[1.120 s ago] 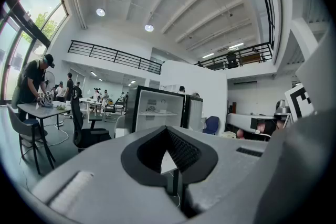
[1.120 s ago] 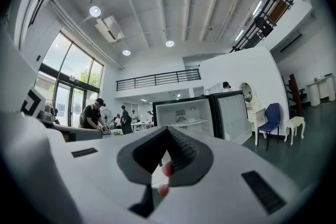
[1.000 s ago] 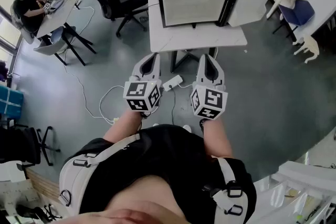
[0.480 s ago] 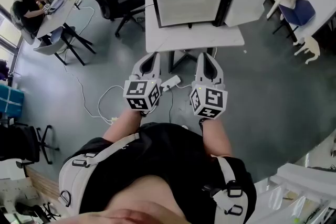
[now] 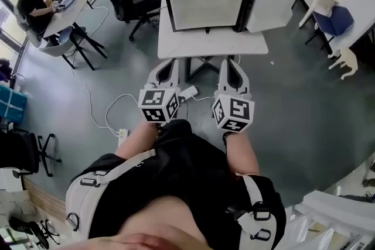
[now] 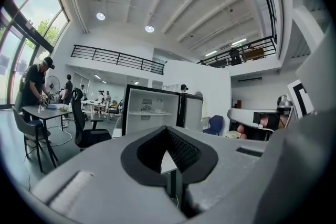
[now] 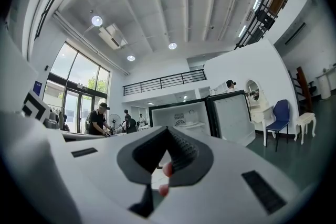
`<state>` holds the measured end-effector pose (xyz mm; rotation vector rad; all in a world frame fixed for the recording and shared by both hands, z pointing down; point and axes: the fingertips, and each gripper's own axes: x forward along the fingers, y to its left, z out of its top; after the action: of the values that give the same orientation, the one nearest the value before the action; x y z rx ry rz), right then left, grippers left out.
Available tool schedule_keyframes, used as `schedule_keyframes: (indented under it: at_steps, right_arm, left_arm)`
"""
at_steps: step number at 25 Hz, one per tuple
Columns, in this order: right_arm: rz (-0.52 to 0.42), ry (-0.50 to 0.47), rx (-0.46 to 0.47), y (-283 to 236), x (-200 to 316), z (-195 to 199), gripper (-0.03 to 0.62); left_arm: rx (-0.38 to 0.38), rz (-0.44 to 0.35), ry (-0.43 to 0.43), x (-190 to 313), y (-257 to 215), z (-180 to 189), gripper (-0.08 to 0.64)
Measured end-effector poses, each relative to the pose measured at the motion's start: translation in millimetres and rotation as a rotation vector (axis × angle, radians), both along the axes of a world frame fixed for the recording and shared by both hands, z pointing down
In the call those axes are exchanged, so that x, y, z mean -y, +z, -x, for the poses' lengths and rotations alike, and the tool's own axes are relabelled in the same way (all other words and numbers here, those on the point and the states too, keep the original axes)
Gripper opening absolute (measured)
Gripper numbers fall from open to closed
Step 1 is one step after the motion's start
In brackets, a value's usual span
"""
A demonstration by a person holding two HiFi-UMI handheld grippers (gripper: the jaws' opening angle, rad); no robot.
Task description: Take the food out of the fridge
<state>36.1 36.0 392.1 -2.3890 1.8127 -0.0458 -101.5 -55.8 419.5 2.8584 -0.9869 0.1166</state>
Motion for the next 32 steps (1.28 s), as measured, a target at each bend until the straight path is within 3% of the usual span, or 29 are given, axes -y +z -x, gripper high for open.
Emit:
schedule_keyframes:
  at_steps: [13, 25, 32]
  right_arm:
    - [0.019, 0.016, 0.01, 14.2, 15.1, -41.2, 0.008]
    - [0.057, -0.008, 0.017, 36.1, 75.8, -97.1, 0.008]
    - [0.069, -0.042, 0.0, 32.2, 143.6, -145.4, 0.008]
  left_arm:
    - [-0.004, -0.012, 0.032, 17.4, 5.6, -50.7, -0.002]
    - [0.006, 0.013, 0.032, 78.3, 24.1, -113.2, -0.002]
    - [-0.009, 0.016, 0.01, 143.2, 16.3, -162.1, -0.002]
